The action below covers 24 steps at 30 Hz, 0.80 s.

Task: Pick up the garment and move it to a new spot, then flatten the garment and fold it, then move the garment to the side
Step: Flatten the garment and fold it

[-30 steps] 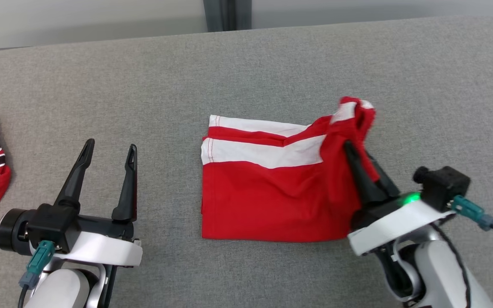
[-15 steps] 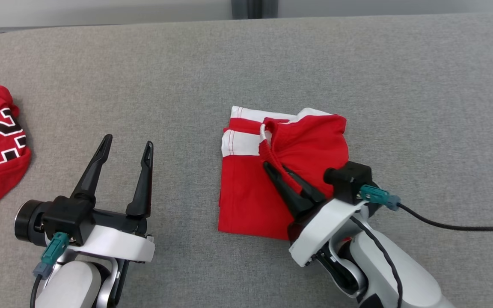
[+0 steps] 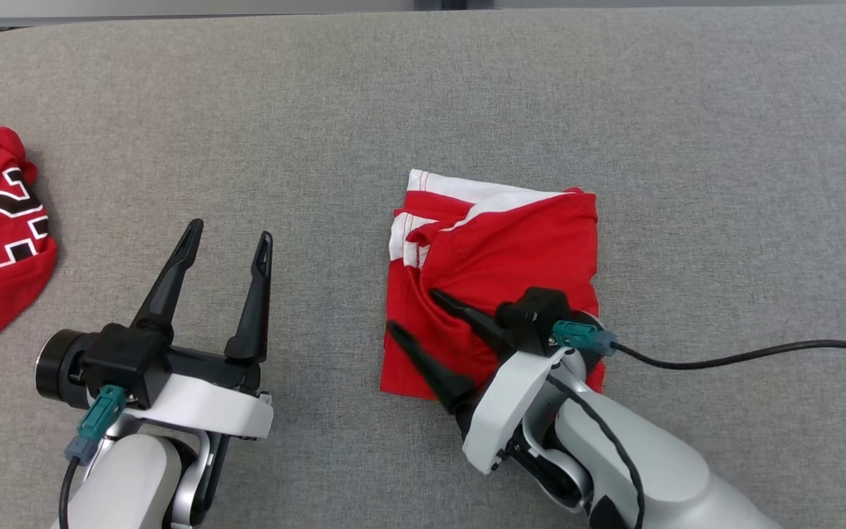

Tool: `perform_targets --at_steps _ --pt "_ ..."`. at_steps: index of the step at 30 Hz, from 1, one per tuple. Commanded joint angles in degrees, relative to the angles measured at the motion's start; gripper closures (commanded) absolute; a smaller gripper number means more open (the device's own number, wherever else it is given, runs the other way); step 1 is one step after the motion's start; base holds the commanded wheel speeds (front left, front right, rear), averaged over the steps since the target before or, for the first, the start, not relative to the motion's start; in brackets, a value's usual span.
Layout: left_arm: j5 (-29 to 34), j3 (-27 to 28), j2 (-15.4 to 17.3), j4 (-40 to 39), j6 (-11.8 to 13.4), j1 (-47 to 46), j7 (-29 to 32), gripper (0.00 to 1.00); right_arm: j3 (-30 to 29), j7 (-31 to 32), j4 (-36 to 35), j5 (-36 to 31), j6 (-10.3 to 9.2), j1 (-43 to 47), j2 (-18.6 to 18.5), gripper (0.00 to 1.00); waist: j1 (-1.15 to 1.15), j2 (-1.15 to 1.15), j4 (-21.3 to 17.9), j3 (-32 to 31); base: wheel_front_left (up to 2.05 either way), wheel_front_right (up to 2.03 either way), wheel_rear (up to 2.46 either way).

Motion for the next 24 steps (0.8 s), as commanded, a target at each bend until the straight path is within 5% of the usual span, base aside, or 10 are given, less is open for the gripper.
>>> perform_targets --at_steps 1,11,18,24 --pt "0.1 0.0 0.1 0.1 -0.1 -0.6 -0.4 0.0 0.5 -0.4 0.2 0.5 0.04 -0.4 -0.3 0.0 0.0 0.0 0.0 0.0 0.0 0.0 0.0" --pt "0.5 -0.4 -0.6 0.6 -0.6 -1.2 -0.5 0.0 6.2 -2.9 -2.4 3.9 0.04 -0.4 -0.3 0.0 0.0 0.0 -0.5 0.1 0.0 0.0 0.0" --pt "0.5 -0.6 -1.1 0.9 -0.9 -1.5 -0.6 0.0 1.1 -4.5 0.9 -8.0 0.04 0.7 -0.3 0.0 0.0 0.0 -0.8 -0.3 0.0 0.0 0.0" --pt "0.4 -0.6 -1.1 1.0 -0.7 -0.9 -0.6 0.0 -1.9 -4.6 -5.9 -8.7 0.04 4.0 -0.3 0.0 0.0 0.0 -1.3 -1.0 0.0 0.0 0.0"
